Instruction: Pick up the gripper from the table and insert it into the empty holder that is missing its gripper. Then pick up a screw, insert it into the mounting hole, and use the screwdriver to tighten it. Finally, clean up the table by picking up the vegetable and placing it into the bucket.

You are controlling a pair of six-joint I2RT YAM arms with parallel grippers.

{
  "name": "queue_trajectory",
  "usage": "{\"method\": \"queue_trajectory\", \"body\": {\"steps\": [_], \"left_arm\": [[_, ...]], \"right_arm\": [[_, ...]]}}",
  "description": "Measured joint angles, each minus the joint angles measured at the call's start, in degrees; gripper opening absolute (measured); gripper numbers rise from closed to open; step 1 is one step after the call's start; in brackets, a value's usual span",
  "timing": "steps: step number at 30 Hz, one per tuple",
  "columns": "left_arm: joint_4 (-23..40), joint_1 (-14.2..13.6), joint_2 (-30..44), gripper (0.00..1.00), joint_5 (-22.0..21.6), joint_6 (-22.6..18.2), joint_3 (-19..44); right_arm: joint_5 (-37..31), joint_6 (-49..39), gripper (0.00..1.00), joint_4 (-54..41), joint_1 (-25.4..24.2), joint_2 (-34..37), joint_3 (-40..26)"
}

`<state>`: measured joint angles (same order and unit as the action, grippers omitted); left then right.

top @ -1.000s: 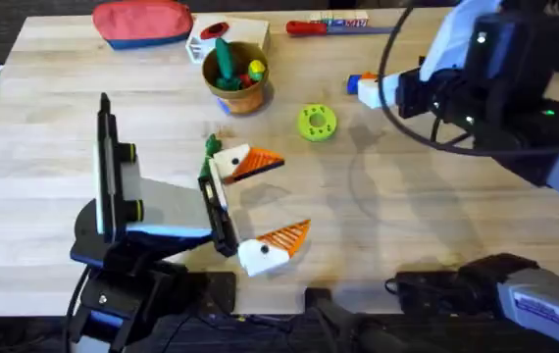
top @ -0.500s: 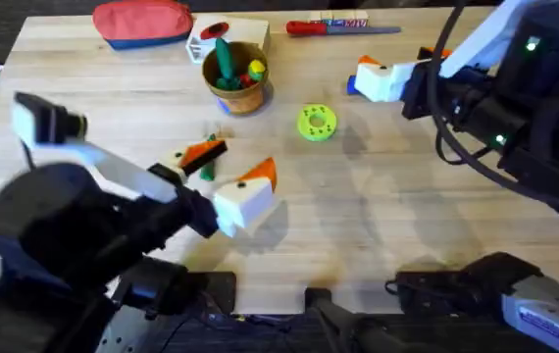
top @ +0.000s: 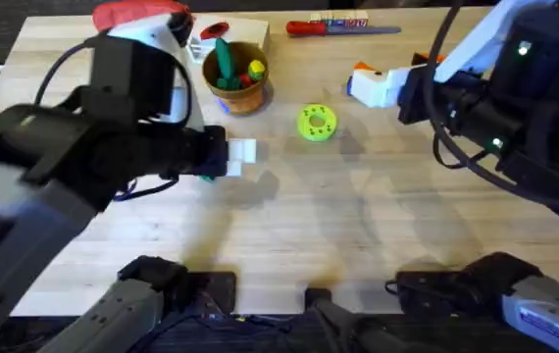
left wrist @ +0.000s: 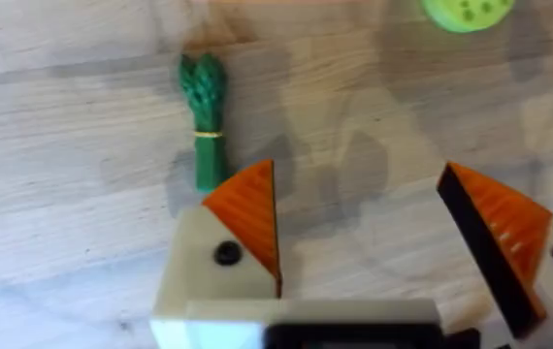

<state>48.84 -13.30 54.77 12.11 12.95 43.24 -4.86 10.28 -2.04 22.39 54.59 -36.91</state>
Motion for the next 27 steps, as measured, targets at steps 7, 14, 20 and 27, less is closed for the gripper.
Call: {"method": "queue_trajectory", "body": {"steps": [7,14,20,27], "left_arm": [[-2.8,2.3,11.4,0.985,-5.6,-0.5,0.0],[-6.4,8.2,17.4,0.987,-6.9,-1.9,0.0],[-6.5,9.7,22.7,0.988,-7.4,-2.5,0.0],[-7.9,9.9,26.0,0.439,-8.3,-3.6,0.2]], "right_arm": [[0.0,0.0,0.992,-6.5,0.0,0.0,0.0],[0.0,0.0,0.992,-8.1,0.0,0.0,0.0],[0.0,0.0,0.992,-8.1,0.0,0.0,0.0],[0.0,0.0,0.992,-8.1,0.0,0.0,0.0]]}}
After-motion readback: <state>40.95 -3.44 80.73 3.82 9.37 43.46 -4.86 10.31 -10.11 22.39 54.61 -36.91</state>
